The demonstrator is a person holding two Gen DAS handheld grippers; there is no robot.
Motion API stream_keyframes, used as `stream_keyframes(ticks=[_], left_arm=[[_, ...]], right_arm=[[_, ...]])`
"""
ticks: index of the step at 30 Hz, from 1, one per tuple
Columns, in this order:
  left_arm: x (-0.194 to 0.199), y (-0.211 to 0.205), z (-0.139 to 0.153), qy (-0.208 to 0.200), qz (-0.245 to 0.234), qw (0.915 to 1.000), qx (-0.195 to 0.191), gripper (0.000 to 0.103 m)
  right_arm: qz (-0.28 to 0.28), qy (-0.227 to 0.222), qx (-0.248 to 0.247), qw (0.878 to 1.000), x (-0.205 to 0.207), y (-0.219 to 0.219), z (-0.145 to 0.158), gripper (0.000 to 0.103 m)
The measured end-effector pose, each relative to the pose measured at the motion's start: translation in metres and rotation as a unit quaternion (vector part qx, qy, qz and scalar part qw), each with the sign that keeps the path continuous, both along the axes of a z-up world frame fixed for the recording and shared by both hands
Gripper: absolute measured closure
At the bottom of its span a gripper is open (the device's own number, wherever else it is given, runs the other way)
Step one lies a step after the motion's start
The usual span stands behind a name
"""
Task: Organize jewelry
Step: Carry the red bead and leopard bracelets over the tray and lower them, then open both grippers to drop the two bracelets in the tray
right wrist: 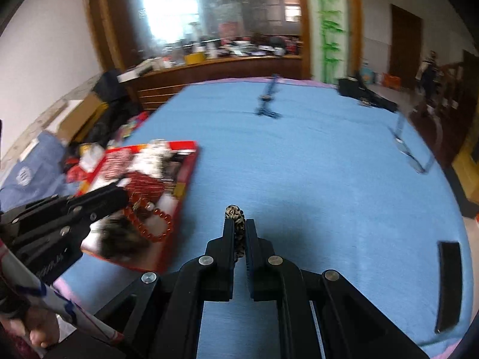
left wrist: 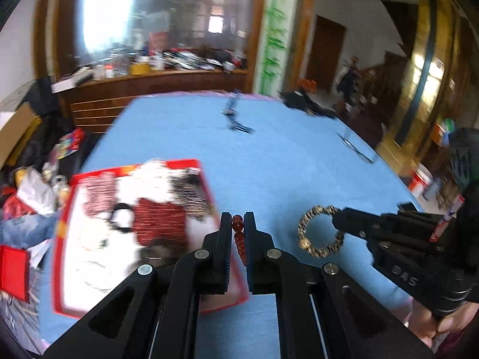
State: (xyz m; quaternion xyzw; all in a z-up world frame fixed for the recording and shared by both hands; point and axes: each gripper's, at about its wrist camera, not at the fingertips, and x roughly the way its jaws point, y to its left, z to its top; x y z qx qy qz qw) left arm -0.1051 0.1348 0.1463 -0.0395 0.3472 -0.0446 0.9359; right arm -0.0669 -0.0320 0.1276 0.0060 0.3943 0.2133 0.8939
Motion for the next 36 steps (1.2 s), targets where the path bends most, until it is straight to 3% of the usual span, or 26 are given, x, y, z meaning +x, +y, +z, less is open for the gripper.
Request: stream_keyframes(ticks=[6,12,16,21,23,24,25,27,29,31,33,34,36], left_arm=[[-0.019,0.078,-0.008,0.004,0.088,0.9961,-0.002,0.096],[-0.025,0.134,-0.044,0.042,0.148,0.9880,-0.014,0.096],[-0.024,0.144,-0.066,0.059,0.161,0.9851,-0.015,0.096],[-0.013,0.142,-0.079,0.060,0.165,0.9845,0.002,0.094],[-0.009,0.139,-0.081,0.062,0.171,0.9832,0.013,0.086],[-0.009,0.139,-0.080,0.060,0.173,0.9831,0.014,0.077],[-0.010,0.139,-0.078,0.054,0.175,0.9830,0.015,0.067],[-0.014,0.135,-0.071,0.037,0.179,0.9830,0.022,0.059],[-0.019,0.130,-0.062,0.020,0.188,0.9816,0.028,0.058],[-0.026,0.124,-0.052,0.003,0.203,0.9785,0.036,0.042],[-0.036,0.116,-0.041,-0.020,0.224,0.9732,0.046,0.029],[-0.043,0.110,-0.036,-0.036,0.236,0.9694,0.057,0.025],[-0.059,0.094,-0.028,-0.064,0.259,0.9605,0.081,0.017]], right_arm=[[0.089,0.005,0.023,0.996,-0.007,0.061,0.007,0.096],[0.160,0.047,0.042,0.985,-0.002,0.125,-0.016,0.095],[0.166,0.059,0.033,0.984,0.003,0.150,-0.035,0.095],[0.119,0.050,-0.008,0.992,0.022,0.154,-0.052,0.094],[0.093,0.053,-0.017,0.994,0.031,0.145,-0.054,0.089],[0.090,0.056,-0.011,0.994,0.033,0.139,-0.052,0.084],[0.087,0.059,-0.001,0.994,0.035,0.134,-0.049,0.078],[0.075,0.050,0.010,0.996,0.036,0.122,-0.040,0.067],[0.062,0.022,0.012,0.998,0.030,0.111,-0.025,0.066],[0.060,0.002,0.012,0.998,0.021,0.107,-0.014,0.066],[0.057,-0.021,0.002,0.998,0.006,0.103,-0.005,0.061],[0.049,-0.035,-0.006,0.998,-0.003,0.101,-0.001,0.053],[0.035,-0.065,-0.020,0.997,-0.024,0.095,0.004,0.046]])
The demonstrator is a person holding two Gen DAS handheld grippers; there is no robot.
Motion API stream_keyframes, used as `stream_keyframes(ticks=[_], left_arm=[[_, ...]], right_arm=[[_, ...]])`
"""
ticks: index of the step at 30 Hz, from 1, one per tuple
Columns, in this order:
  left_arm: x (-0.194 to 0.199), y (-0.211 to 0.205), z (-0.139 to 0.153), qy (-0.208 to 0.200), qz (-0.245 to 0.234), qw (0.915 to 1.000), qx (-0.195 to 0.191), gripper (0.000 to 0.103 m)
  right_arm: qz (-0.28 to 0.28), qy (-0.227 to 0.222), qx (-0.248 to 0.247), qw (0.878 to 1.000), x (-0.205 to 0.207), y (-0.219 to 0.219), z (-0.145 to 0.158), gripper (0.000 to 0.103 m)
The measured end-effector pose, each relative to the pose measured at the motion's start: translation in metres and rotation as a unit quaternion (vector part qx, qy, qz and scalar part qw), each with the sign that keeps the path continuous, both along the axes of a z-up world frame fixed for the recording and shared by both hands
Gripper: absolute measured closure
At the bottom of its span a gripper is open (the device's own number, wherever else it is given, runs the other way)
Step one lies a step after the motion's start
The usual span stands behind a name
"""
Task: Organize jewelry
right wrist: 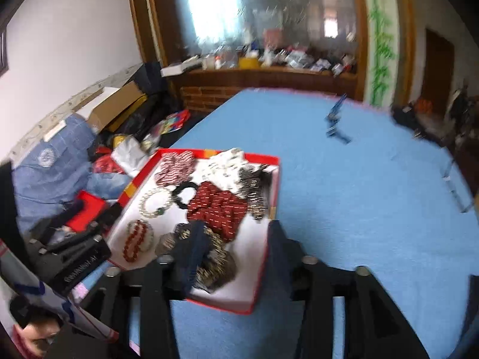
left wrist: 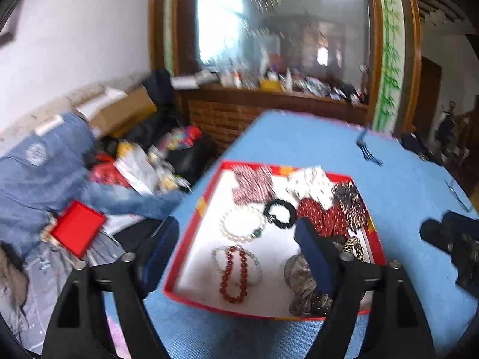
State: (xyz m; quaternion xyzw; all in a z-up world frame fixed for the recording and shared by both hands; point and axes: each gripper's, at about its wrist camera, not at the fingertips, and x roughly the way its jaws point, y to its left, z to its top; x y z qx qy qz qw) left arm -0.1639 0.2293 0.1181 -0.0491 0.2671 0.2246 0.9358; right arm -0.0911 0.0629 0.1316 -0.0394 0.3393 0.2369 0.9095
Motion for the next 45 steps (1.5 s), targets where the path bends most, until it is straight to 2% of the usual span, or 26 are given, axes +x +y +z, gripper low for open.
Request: stream_keyframes(ticks=[1,5,7,9,14,23,39,42,45], left_arm=[[-0.004,-0.004,0.002,-0.003,0.002,1.0000,0.007,0.013],[-0.033,-0.030,-0.001,-0.008,0.023,0.9986,0.048,0.012],[-0.041,-0.035,-0.006,-0.001,0.023,0.9986,0.047,0.012],[-0.049,-0.038,-0.012,0.006,0.020,0.9989,0.041,0.012],[-0.066,-0.045,-0.021,0.022,0.015,0.9988,0.041,0.012],[-0.098,-0.054,-0.012,0.001,0.000,0.9994,0.035,0.012],[-0.096,-0.032,-0.024,0.024,0.027,0.9992,0.019,0.012],[-0.096,-0.028,-0.026,0.031,0.043,0.9984,0.019,0.006],[-0.098,-0.024,-0.029,0.031,0.051,0.9981,0.018,0.005]], right_arm=[[0.000,-0.006,-0.001,1.000,-0.006,-0.001,0.000,0.046],[-0.019,-0.019,-0.001,1.000,-0.037,-0.016,-0.005,0.040],[-0.026,-0.029,-0.006,0.999,-0.051,-0.021,-0.008,0.033],[-0.031,-0.032,-0.008,0.999,-0.062,-0.025,-0.014,0.031],[-0.039,-0.015,-0.010,0.999,-0.078,-0.037,-0.023,0.031],[-0.047,-0.023,-0.017,0.998,-0.108,-0.043,-0.017,0.025],[-0.038,-0.016,-0.027,0.999,-0.112,-0.030,-0.022,0.023],[-0.036,-0.018,-0.031,0.999,-0.115,-0.028,-0.022,0.023],[-0.034,-0.018,-0.033,0.999,-0.115,-0.026,-0.023,0.023]])
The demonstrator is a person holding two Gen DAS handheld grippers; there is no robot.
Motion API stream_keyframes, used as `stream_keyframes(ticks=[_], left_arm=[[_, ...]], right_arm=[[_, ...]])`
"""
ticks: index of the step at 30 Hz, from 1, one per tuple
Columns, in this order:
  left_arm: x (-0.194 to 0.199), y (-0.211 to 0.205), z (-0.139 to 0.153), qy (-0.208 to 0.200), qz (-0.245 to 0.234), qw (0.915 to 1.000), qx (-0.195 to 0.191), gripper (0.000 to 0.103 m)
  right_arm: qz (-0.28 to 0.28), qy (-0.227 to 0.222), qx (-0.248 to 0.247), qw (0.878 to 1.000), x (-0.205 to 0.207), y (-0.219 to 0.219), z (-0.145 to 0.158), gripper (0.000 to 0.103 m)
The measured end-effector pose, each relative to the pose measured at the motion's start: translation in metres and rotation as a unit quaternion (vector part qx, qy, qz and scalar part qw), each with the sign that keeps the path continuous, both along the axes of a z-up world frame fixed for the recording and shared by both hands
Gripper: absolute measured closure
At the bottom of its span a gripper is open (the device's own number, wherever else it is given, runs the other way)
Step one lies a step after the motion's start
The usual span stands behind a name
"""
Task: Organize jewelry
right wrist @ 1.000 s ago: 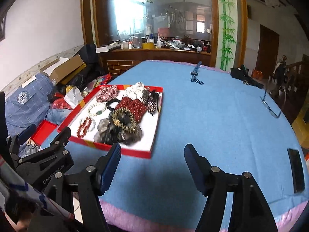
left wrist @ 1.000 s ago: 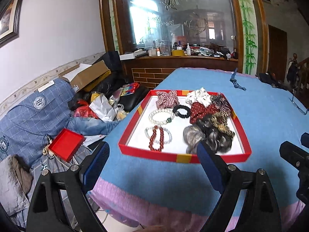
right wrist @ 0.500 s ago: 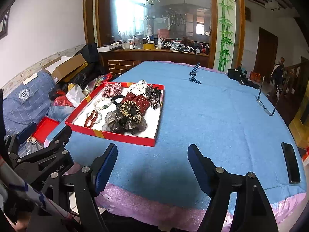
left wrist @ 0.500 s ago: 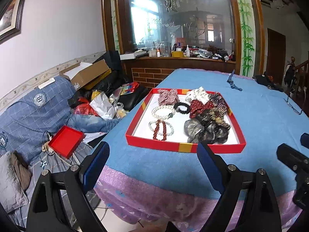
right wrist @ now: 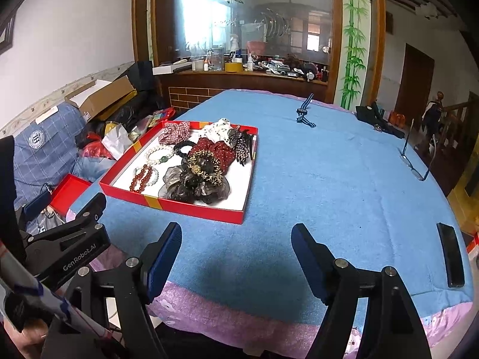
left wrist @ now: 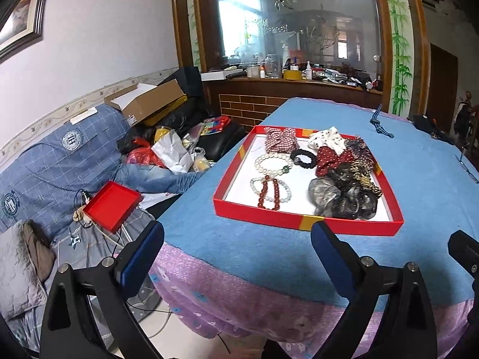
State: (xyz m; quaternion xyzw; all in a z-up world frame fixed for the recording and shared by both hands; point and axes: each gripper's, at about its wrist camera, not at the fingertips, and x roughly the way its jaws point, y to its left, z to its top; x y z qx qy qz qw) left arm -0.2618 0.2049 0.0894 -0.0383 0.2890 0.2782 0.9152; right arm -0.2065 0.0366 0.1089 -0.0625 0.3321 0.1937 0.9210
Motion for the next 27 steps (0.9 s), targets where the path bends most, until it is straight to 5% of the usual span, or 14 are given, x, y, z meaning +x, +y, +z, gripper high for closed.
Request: stream_keyframes(ticks=[12,27], left_arm=[[-0.004,0.015,-0.008,0.009,0.008,0.9998,-0.018,0.001],[-0.008,0.016,-0.013,0.015,0.015,0.9997,0.010,0.001]], right_arm=[[0.005,0.005,-0.008,1.000,0.000,0.008,-0.005,0.023],[0.013,0.006,-0.022,1.000,-0.003,0.019,-0.009,0.023]])
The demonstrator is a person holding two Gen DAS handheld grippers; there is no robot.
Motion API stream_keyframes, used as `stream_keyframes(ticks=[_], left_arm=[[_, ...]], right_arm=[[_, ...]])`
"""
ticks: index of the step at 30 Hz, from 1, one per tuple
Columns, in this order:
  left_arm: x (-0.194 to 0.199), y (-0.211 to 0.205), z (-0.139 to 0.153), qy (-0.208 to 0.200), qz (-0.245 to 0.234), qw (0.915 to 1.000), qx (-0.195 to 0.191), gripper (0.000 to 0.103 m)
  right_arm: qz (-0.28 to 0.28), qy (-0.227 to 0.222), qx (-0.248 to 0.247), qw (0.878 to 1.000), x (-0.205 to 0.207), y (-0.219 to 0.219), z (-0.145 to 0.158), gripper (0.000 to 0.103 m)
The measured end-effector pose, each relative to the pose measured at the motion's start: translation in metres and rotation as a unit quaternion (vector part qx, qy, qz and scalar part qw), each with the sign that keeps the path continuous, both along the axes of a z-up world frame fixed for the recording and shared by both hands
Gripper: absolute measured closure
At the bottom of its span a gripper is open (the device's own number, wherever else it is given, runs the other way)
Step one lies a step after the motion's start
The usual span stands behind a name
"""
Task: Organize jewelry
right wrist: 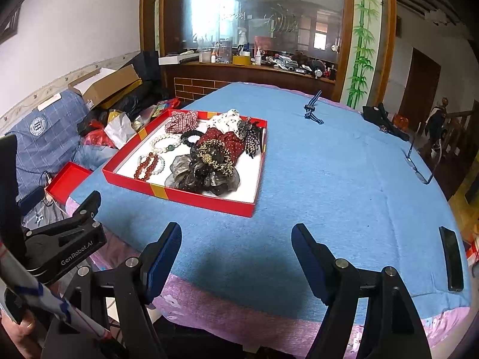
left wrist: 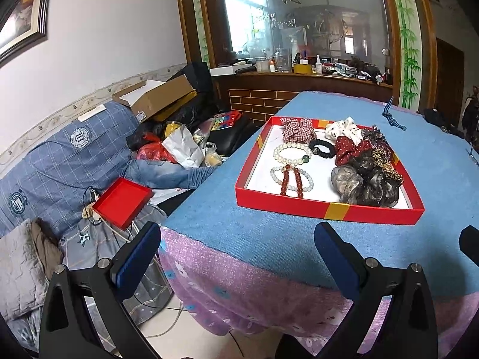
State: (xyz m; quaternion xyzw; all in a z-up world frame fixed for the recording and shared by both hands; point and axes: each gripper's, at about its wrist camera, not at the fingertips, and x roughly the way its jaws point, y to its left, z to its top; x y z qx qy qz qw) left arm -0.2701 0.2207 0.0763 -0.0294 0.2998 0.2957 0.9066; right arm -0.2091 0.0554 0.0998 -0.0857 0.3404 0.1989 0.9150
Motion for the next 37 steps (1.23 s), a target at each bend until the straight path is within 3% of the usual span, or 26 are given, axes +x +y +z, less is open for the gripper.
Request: stream_keyframes(ticks=[28,33,37], left_arm=[[-0.002,0.002,-0.002,-0.002,0.003,1.0000,0.002,0.001],[-0.004,0.009,0.001,-0.006,-0.011,0.9996,-0.025,0.001],[0.002,-0.002,0.012,-0.015,-0.014,0.9998,0.005,0.001]], right_arm=[[0.000,-0.001,-0.001,1.000,0.000,0.001,0.000,0.021],[-0.010,0.002,0.004,1.000,0.003,-0.004,-0.003,0.021],[-0.037,0.016,0.017,0.999,0.017,-0.022,-0.005,0.021]])
